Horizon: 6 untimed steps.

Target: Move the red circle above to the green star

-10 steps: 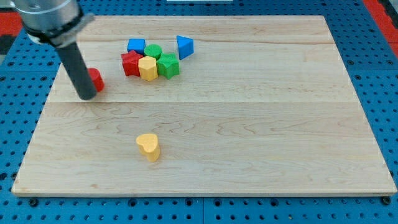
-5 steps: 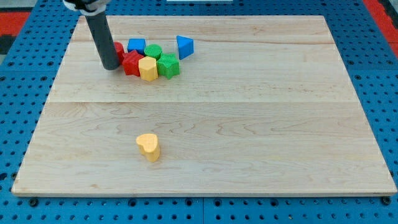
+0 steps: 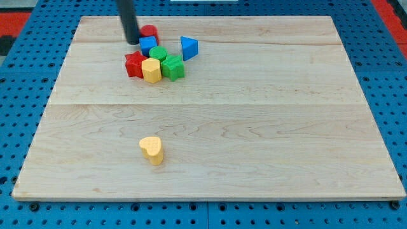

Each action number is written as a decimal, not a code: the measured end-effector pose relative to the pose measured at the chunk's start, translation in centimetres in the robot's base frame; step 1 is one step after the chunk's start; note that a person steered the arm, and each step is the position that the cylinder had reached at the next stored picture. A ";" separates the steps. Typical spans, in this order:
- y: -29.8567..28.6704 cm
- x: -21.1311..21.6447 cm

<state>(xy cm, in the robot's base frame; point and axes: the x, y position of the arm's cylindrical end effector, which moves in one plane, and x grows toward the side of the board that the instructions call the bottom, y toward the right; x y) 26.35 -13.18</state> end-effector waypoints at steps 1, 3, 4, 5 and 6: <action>1.4 -1.2; 3.0 -4.7; 5.4 -4.7; 6.4 -4.5; 6.4 -2.7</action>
<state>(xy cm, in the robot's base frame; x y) 23.63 -6.83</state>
